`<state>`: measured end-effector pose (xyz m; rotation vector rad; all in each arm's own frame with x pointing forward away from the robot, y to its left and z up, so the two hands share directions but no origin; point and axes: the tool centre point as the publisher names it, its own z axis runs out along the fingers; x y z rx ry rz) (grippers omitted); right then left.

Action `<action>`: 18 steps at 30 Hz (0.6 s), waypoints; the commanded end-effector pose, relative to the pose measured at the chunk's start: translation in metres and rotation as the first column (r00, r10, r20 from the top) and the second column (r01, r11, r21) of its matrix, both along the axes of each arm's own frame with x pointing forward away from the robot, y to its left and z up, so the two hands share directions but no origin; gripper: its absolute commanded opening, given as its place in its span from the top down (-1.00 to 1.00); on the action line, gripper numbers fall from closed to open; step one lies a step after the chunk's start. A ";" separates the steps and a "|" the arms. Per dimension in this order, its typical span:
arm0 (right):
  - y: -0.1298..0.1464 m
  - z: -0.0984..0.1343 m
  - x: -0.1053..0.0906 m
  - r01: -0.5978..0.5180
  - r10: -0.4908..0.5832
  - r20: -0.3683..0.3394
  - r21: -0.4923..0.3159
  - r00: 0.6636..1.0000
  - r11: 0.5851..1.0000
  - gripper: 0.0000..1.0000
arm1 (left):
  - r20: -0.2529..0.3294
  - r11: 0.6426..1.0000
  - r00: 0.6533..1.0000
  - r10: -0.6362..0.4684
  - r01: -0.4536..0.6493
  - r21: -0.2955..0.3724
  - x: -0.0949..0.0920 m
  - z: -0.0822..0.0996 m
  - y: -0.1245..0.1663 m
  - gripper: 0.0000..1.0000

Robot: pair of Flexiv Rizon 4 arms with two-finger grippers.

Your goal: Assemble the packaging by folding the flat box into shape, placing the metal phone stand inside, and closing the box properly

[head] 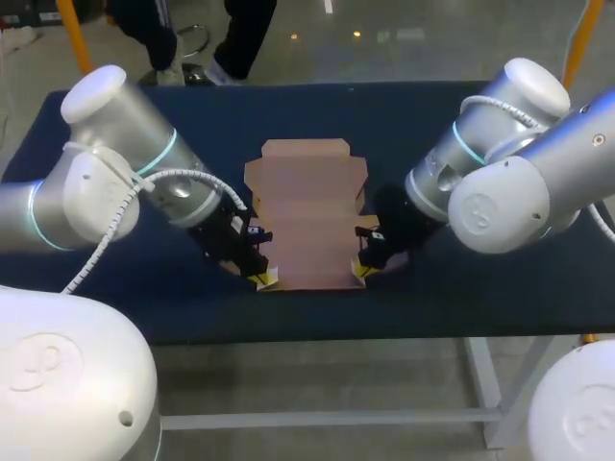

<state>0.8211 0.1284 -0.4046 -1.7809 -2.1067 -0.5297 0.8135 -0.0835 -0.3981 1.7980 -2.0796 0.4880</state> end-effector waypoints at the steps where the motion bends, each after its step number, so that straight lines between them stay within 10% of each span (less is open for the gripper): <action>1: 0.005 -0.005 -0.003 0.007 -0.006 0.013 -0.021 1.000 1.000 1.00 | 0.028 1.000 0.999 0.022 -0.022 0.009 -0.006 -0.002 -0.004 1.00; 18: 0.011 -0.016 -0.005 -0.005 0.008 0.038 -0.060 0.999 0.998 1.00 | 0.094 0.999 0.995 0.034 -0.034 -0.002 -0.011 -0.009 -0.005 1.00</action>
